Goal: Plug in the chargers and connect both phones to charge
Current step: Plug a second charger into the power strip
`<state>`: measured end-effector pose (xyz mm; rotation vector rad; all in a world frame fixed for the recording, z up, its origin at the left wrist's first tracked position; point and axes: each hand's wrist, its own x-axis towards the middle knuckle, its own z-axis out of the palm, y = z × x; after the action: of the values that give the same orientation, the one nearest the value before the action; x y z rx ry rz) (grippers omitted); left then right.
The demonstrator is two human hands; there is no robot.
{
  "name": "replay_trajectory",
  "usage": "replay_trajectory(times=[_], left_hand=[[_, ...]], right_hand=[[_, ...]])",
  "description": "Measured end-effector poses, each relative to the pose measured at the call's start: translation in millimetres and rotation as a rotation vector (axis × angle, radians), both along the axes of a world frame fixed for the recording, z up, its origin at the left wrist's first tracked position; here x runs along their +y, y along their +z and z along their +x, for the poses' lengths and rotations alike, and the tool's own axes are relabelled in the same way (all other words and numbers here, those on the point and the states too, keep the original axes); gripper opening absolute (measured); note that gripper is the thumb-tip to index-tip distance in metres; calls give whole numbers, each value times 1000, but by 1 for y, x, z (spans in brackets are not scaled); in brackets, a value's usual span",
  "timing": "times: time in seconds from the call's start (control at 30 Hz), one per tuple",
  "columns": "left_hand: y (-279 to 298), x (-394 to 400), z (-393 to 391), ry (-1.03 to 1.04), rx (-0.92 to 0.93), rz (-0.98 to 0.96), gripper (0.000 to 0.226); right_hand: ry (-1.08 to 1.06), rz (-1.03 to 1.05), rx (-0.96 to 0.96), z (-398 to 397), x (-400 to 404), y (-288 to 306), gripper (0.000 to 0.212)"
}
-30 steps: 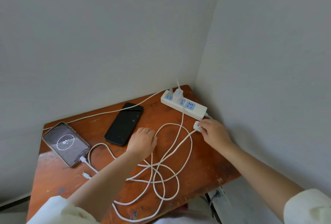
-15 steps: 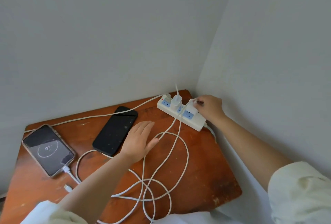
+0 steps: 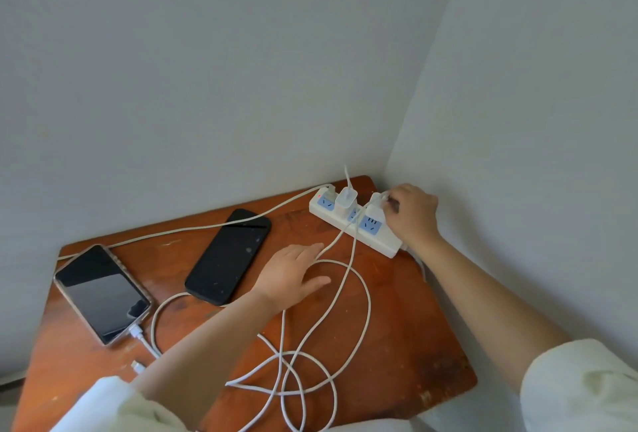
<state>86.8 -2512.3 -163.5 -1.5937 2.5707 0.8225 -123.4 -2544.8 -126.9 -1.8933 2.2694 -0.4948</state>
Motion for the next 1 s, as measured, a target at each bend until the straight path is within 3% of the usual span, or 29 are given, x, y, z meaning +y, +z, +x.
replay_trajectory(times=[0.1, 0.23, 0.33, 0.57, 0.8, 0.9, 1.0], left_hand=[[1, -2, 0, 81, 32, -56, 40], [1, -4, -1, 133, 37, -66, 39], [2, -7, -2, 177, 59, -54, 39], [4, -12, -2, 222, 67, -45, 38], [-7, -7, 0, 217, -42, -7, 38], [-9, -5, 0, 208, -93, -2, 38], [-9, -6, -1, 206, -103, -6, 38]], right_hand=[[9, 26, 48, 2, -3, -3, 24], [-55, 5, 5, 1, -6, -7, 21], [-120, 59, -73, 3, -10, -3, 37], [-124, 22, -111, 3, -9, -12, 20], [-21, -161, 79, 14, 13, -15, 15], [87, -168, 208, 21, 19, -13, 35], [150, -94, 235, 22, 23, -18, 41]])
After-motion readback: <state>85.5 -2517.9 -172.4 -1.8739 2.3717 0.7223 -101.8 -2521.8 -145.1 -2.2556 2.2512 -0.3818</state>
